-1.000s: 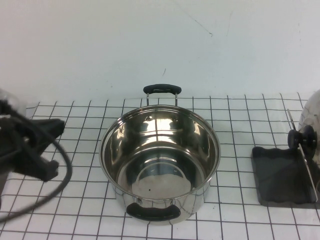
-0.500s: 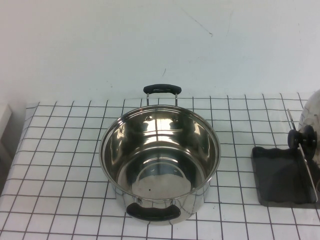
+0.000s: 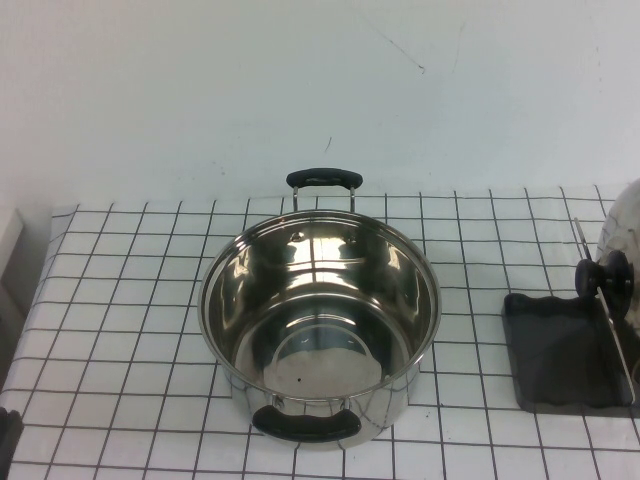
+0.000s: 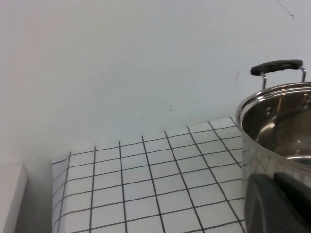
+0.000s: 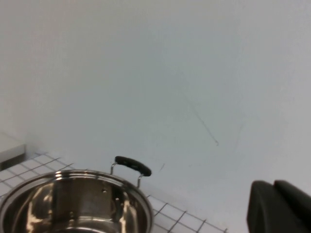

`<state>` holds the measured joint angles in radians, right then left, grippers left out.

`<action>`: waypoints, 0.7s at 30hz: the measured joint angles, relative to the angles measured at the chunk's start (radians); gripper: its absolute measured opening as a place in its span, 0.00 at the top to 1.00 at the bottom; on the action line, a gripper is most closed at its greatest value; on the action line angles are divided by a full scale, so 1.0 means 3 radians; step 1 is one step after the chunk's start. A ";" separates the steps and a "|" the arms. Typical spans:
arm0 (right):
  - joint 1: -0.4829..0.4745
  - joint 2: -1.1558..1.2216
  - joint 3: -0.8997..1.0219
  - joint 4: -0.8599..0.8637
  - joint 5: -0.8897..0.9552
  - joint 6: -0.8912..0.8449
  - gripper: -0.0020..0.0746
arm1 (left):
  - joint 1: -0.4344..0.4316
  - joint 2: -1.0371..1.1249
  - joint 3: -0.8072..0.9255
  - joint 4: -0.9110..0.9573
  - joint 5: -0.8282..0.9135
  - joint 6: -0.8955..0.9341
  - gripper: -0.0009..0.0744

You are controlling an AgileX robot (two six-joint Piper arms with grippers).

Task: Put pot lid on rack

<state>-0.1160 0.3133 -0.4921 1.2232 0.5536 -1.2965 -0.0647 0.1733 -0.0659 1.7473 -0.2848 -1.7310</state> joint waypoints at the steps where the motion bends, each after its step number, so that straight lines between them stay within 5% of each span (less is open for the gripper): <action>1: 0.0000 0.0000 0.0000 0.0000 0.0063 0.0000 0.98 | 0.0000 0.0000 0.0006 0.0000 -0.0047 0.0000 0.99; 12: 0.0000 -0.0003 0.0002 -0.0037 0.0663 0.0058 0.98 | 0.0000 0.0000 0.0013 0.0006 -0.0498 -0.0001 0.99; 21: 0.0000 -0.0008 0.0233 -0.0328 -0.0055 0.0155 0.98 | 0.0000 0.0000 0.0013 0.0027 -0.0783 -0.0007 0.99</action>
<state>-0.1160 0.3109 -0.4223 1.1247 0.5370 -1.2499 -0.0647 0.1733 -0.0621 1.7554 -0.5198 -1.7331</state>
